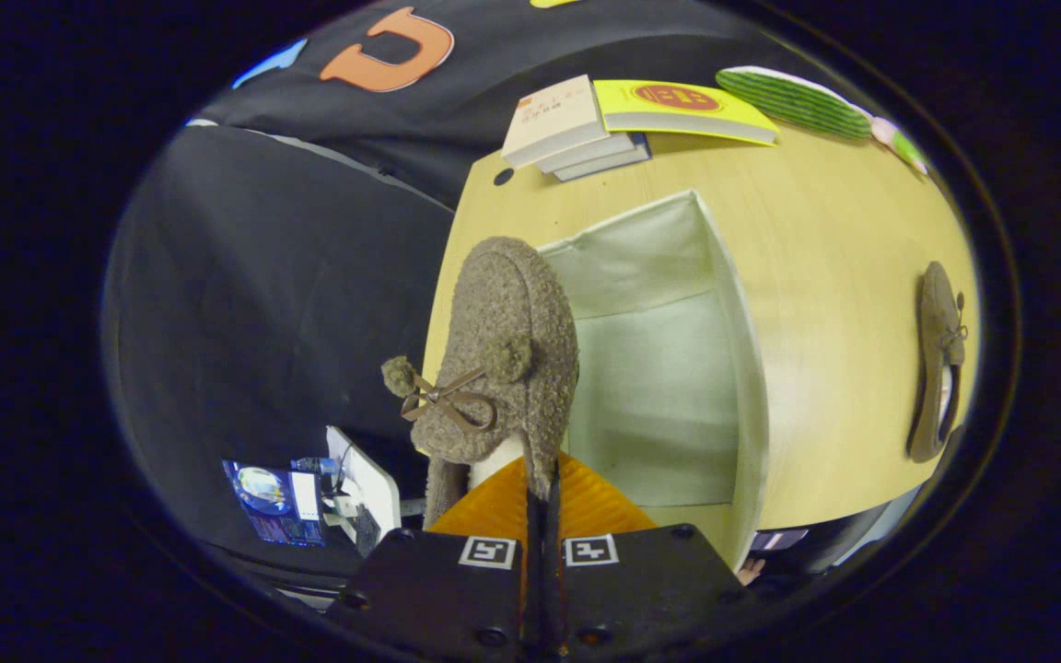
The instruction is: Open the storage box then place both shoes into the box .Put the left shoe in first, then the right shoe, with the right side of both shoes facing outward in a uniform manner.
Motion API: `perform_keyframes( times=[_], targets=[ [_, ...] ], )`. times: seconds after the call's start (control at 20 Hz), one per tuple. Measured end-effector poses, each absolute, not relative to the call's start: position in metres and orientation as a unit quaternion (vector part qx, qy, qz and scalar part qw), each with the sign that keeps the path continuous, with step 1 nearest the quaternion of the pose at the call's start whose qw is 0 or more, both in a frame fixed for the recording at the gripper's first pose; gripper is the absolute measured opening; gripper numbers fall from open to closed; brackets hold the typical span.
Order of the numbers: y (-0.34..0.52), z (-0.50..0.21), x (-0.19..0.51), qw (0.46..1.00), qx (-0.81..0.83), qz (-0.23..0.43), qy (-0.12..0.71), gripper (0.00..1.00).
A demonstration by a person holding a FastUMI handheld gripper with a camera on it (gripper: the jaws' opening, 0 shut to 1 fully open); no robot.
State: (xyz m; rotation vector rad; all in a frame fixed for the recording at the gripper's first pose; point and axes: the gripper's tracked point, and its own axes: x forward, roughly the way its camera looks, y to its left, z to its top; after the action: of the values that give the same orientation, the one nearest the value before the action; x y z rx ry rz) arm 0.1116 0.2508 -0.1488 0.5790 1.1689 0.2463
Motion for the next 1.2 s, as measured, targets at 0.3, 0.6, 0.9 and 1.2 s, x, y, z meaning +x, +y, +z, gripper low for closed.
perform_keyframes(
  times=[0.3,0.6,0.9,1.2],
  targets=[
    [0.259,-0.190,0.110,0.768,0.262,0.090,0.578,0.14],
    [0.264,-0.159,0.128,0.805,0.264,0.140,0.513,0.48],
    [0.222,-0.106,0.125,0.885,0.173,0.133,0.412,0.95],
    [0.147,-0.044,0.092,0.932,0.096,0.100,0.335,0.96]
  ],
)
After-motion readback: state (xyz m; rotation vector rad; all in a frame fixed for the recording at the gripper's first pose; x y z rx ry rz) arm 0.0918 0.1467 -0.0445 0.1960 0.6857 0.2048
